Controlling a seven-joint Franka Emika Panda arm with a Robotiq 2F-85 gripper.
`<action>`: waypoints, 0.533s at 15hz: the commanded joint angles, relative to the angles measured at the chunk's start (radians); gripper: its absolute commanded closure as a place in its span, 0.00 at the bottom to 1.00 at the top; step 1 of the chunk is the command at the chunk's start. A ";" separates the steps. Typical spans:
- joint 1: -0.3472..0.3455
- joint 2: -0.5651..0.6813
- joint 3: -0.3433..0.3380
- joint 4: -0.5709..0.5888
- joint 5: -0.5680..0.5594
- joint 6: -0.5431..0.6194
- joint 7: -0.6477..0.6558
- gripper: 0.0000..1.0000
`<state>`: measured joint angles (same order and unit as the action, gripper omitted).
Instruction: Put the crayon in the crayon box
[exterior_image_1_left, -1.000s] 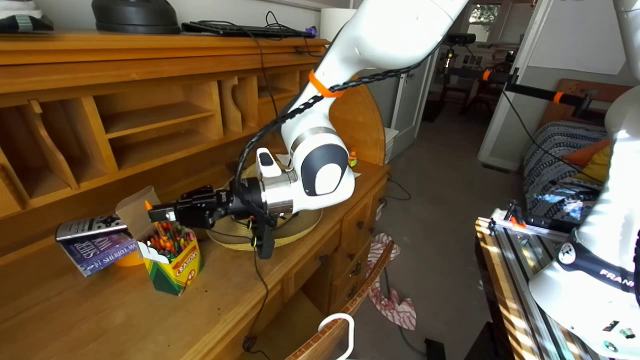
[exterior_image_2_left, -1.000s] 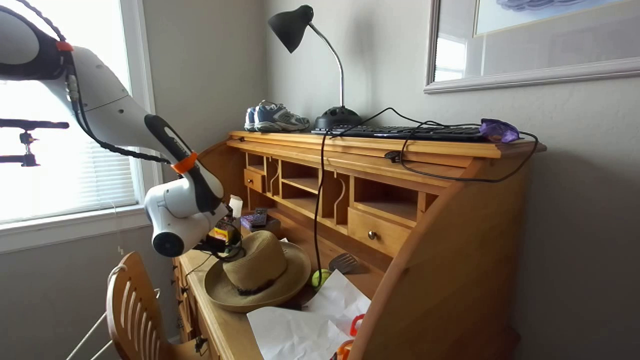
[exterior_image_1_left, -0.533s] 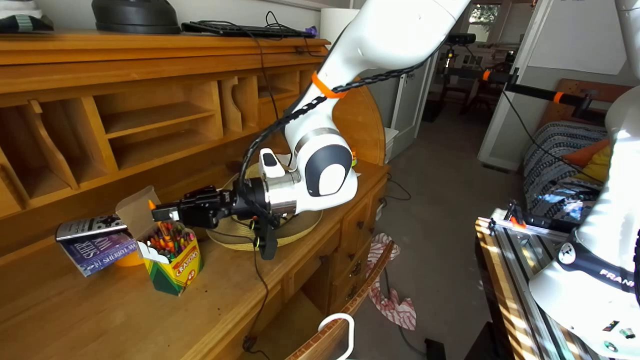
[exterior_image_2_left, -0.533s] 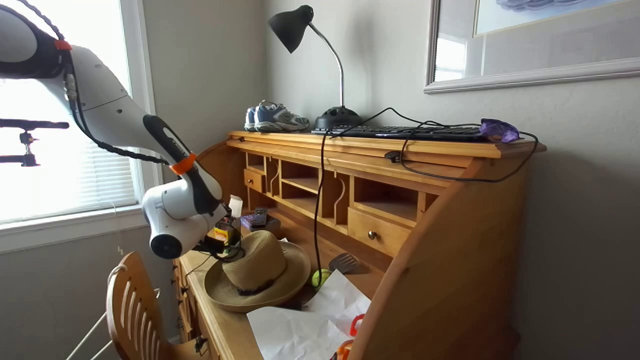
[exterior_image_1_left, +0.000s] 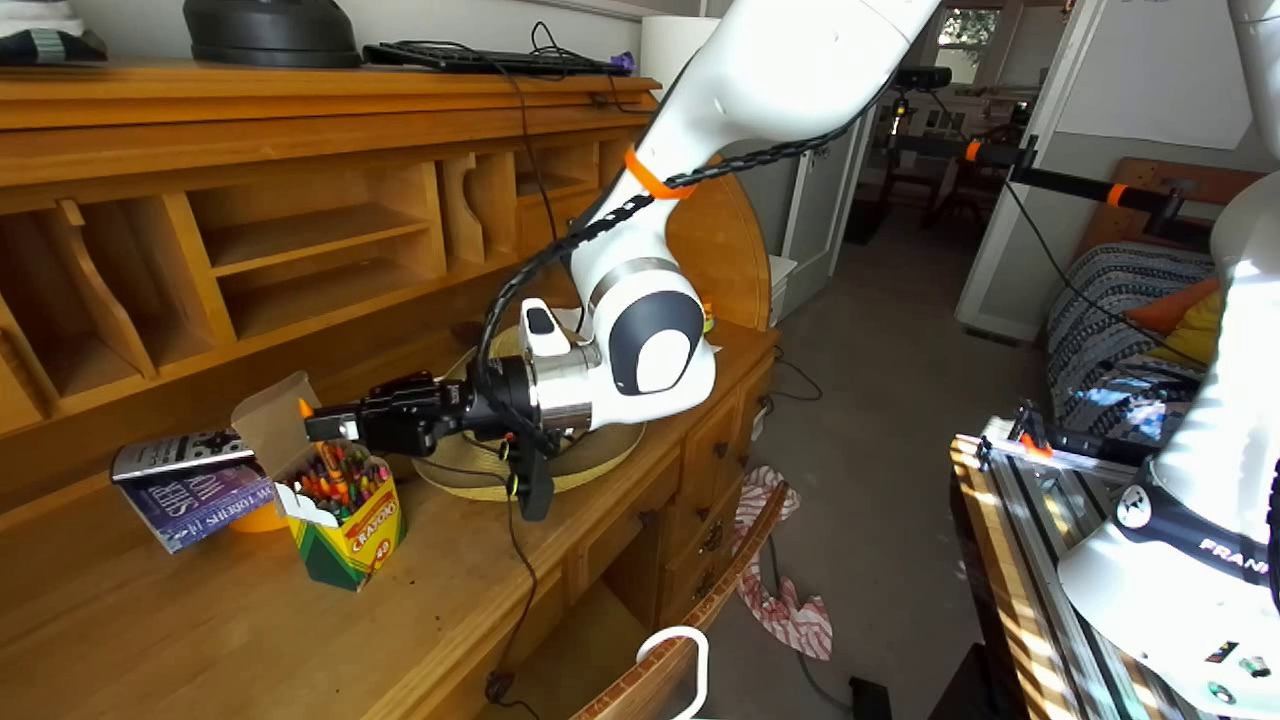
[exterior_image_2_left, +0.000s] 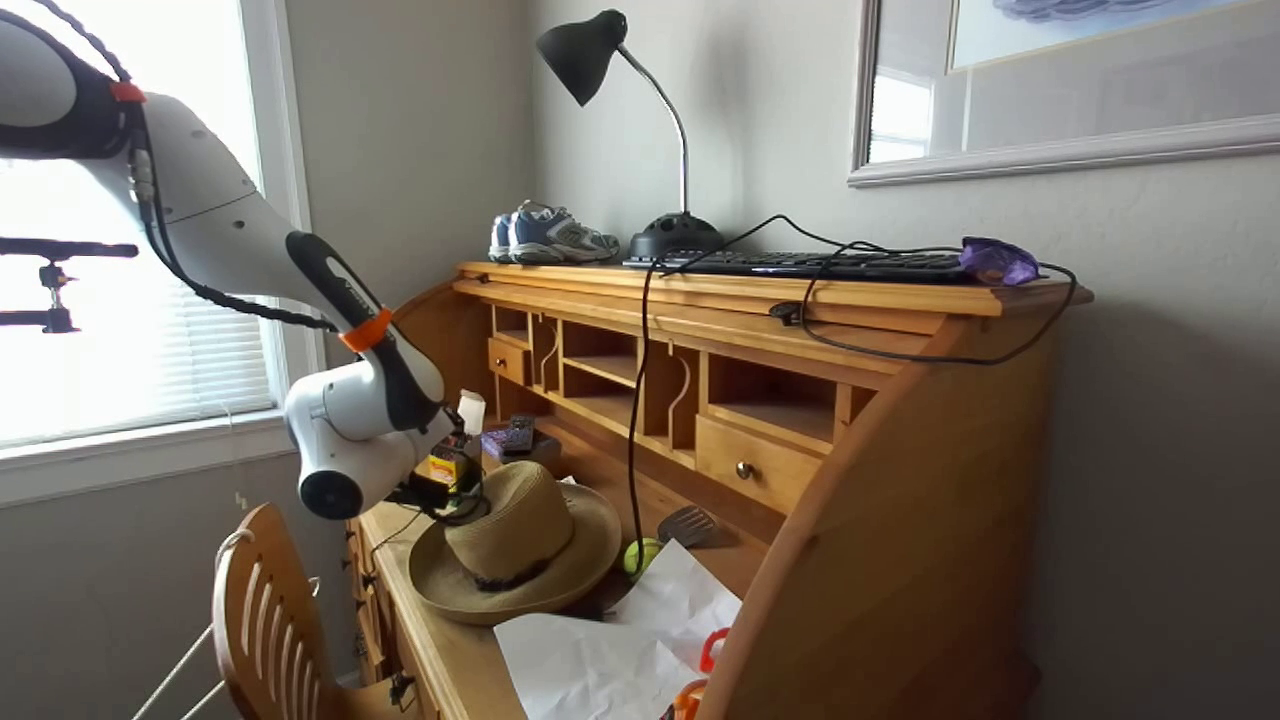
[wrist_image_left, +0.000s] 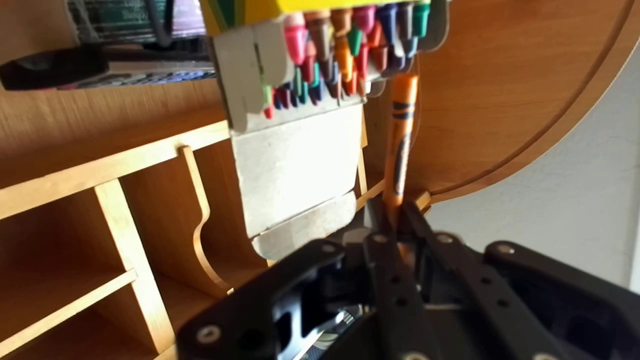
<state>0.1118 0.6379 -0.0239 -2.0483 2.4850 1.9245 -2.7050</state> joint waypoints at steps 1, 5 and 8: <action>0.008 0.041 -0.003 0.019 0.034 -0.001 -0.018 0.97; 0.009 0.055 -0.003 0.037 0.034 0.005 -0.014 0.97; 0.010 0.064 -0.003 0.049 0.036 0.006 -0.017 0.97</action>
<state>0.1136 0.6595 -0.0239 -2.0261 2.4851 1.9251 -2.7050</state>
